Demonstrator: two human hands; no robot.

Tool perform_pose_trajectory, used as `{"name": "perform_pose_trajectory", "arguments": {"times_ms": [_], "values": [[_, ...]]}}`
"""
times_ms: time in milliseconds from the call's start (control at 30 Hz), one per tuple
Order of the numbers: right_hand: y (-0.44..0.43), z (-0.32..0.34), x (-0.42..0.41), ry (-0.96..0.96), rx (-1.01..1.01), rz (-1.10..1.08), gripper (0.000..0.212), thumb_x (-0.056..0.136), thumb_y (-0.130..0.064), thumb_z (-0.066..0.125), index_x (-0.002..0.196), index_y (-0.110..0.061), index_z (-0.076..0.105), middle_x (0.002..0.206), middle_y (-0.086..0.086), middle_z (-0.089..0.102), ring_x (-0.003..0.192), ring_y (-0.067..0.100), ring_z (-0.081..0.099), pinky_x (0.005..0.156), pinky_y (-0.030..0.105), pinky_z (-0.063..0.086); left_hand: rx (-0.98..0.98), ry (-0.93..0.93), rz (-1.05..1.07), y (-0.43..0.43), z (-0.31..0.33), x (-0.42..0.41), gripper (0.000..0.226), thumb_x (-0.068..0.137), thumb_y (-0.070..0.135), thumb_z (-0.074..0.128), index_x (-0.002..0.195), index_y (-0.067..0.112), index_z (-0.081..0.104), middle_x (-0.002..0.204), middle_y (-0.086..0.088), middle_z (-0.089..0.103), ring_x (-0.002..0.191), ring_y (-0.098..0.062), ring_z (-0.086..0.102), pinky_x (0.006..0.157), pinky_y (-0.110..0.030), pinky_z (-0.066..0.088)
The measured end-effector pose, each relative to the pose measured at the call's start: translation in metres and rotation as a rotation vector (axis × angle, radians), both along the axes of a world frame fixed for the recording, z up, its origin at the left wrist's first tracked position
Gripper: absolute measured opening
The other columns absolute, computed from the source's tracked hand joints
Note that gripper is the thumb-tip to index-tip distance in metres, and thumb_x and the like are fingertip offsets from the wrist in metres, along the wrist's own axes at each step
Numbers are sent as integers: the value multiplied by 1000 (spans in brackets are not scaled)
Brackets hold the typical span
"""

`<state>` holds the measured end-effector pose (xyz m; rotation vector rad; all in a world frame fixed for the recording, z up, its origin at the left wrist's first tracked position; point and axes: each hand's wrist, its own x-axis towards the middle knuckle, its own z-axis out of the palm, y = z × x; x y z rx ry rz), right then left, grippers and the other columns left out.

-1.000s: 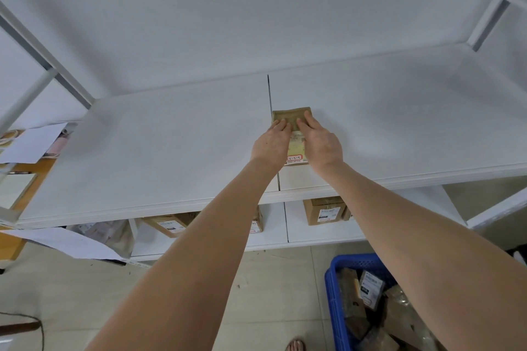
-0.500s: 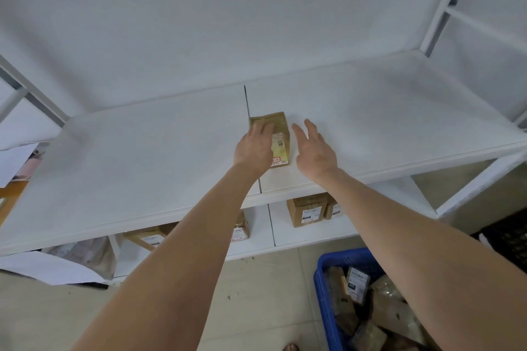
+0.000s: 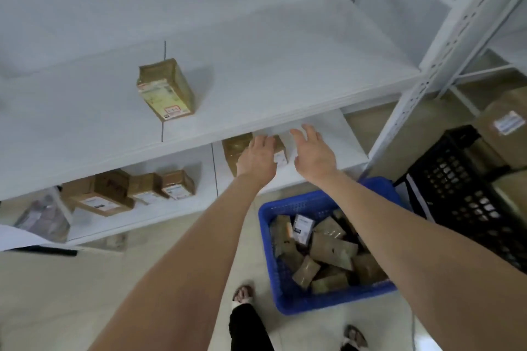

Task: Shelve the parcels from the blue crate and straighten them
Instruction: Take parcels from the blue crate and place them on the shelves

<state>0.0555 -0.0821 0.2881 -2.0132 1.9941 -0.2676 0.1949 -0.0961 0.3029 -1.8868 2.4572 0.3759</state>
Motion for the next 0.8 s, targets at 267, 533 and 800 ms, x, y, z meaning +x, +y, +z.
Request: {"name": "perform_pose_trajectory", "arguments": {"times_ms": [267, 533, 800], "values": [[70, -80, -114, 35, 255, -73, 65, 91, -3, 52, 148, -18, 24, 154, 9, 18, 138, 30, 25, 99, 38, 43, 246, -21, 3, 63, -83, -106, 56, 88, 7, 53, 141, 10, 35, 147, -8, 28, 132, -27, 37, 99, -38, 40], [89, -199, -135, 25, 484, -94, 67, 94, -15, 52, 151, -18, 17, 155, 11, 16, 139, 30, 26, 109, 40, 36, 438, 1, 12, 65, -192, -143, 49, 91, 9, 49, 138, 8, 36, 143, -12, 32, 127, -28, 40, 94, -41, 47], [91, -368, -149, -86, 648, -176, 56, 93, -21, 56, 144, -18, 32, 145, 10, 32, 131, 29, 36, 104, 43, 42, 616, 23, 135, 56, -356, -160, 51, 93, 13, 49, 142, 11, 34, 142, -11, 37, 128, -32, 42, 98, -45, 44]]}}
